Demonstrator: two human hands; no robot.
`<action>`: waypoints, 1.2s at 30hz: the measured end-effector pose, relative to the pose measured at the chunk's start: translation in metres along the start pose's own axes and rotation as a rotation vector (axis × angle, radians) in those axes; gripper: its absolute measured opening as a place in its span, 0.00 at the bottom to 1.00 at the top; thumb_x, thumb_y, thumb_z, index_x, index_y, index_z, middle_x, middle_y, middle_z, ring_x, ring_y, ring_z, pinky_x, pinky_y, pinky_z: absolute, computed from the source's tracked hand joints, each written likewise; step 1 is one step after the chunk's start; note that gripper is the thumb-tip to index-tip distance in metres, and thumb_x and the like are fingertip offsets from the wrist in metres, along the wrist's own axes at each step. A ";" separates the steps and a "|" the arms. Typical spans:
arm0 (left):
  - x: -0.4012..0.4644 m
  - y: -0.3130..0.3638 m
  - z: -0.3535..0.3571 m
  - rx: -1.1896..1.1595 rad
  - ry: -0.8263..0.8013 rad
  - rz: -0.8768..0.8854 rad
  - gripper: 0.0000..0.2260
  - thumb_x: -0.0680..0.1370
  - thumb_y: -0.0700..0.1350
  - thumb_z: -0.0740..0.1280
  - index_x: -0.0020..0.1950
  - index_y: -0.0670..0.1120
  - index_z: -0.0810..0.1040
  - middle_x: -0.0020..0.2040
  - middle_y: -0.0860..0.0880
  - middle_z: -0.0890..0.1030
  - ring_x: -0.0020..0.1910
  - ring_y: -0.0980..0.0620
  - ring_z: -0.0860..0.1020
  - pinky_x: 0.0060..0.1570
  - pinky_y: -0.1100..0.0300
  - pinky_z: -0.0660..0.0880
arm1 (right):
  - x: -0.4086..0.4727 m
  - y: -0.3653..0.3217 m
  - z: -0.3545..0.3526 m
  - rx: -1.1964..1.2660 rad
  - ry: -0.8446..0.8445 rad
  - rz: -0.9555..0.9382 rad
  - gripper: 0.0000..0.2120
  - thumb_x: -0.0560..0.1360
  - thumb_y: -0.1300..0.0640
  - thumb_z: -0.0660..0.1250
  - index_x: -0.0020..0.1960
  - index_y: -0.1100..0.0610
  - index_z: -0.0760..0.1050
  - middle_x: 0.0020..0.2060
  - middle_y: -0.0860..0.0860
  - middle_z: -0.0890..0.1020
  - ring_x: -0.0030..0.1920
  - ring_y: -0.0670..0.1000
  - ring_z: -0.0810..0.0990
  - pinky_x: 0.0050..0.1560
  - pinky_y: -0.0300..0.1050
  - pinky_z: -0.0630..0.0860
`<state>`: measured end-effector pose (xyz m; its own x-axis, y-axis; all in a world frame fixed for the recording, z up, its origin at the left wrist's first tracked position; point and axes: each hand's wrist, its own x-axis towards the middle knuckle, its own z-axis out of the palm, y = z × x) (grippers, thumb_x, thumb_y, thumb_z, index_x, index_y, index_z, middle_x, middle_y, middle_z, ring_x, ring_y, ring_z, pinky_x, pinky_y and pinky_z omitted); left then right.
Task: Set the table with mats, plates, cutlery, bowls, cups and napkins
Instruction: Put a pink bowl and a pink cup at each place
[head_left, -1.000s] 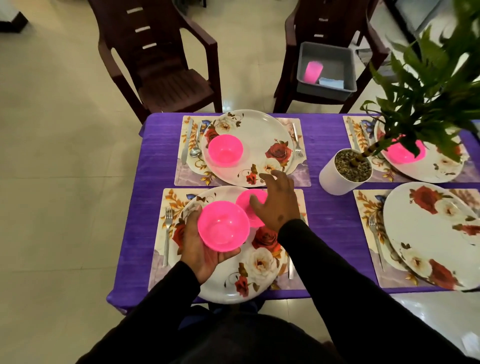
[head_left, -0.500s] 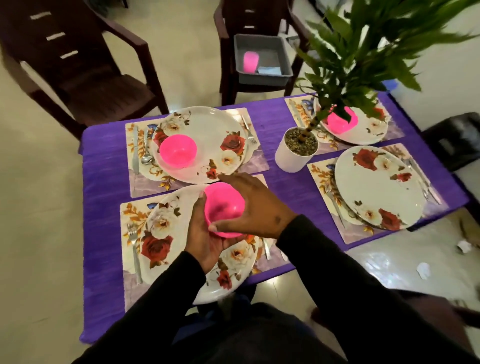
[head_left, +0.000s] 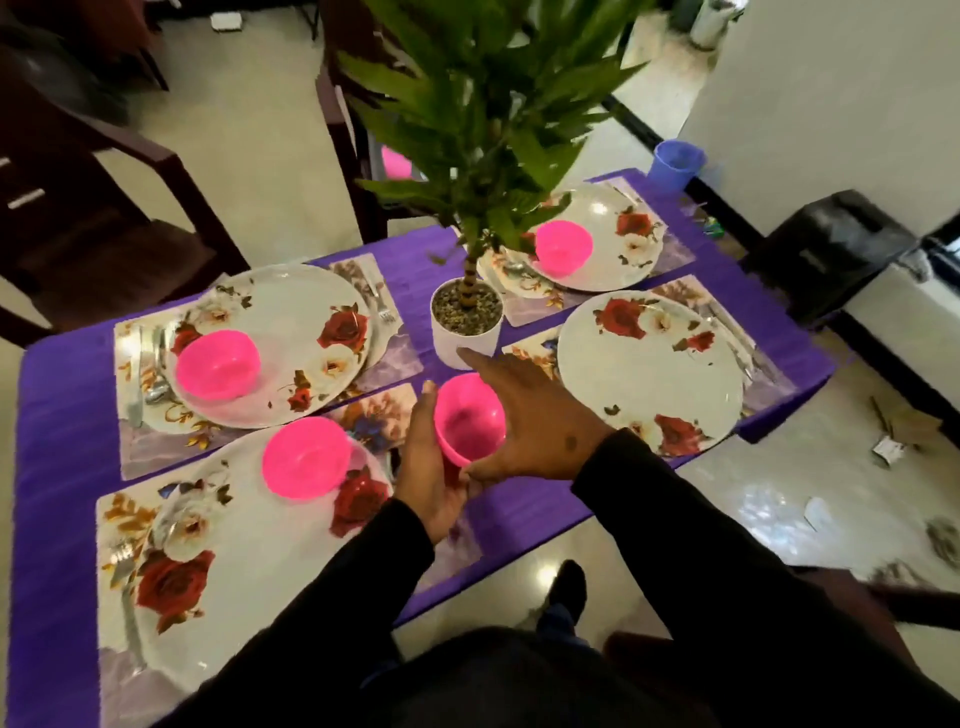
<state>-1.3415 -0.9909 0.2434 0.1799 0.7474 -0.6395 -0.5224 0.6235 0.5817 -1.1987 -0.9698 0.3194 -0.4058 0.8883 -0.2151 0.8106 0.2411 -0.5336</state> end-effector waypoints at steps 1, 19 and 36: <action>0.005 -0.004 0.021 0.032 0.003 0.004 0.31 0.77 0.70 0.61 0.67 0.48 0.79 0.60 0.41 0.83 0.54 0.42 0.82 0.47 0.50 0.75 | -0.002 0.019 -0.011 -0.024 0.010 -0.010 0.59 0.60 0.42 0.81 0.80 0.48 0.49 0.71 0.55 0.68 0.69 0.56 0.65 0.68 0.48 0.63; 0.093 -0.055 0.187 0.069 0.132 0.136 0.31 0.76 0.70 0.65 0.71 0.51 0.76 0.64 0.43 0.82 0.47 0.48 0.82 0.29 0.62 0.70 | -0.005 0.194 -0.106 -0.011 0.061 -0.002 0.60 0.58 0.34 0.80 0.80 0.51 0.53 0.72 0.55 0.67 0.71 0.57 0.65 0.69 0.55 0.68; 0.148 -0.077 0.272 0.117 0.327 0.156 0.14 0.82 0.51 0.64 0.63 0.45 0.80 0.56 0.45 0.84 0.52 0.44 0.84 0.48 0.51 0.81 | 0.042 0.333 -0.180 -0.047 0.078 0.098 0.56 0.61 0.43 0.81 0.80 0.52 0.54 0.73 0.53 0.65 0.72 0.58 0.62 0.68 0.53 0.64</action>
<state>-1.0481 -0.8659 0.2404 -0.1800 0.7346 -0.6542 -0.4207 0.5436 0.7263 -0.8699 -0.7813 0.2800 -0.2914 0.9356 -0.1991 0.8644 0.1684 -0.4738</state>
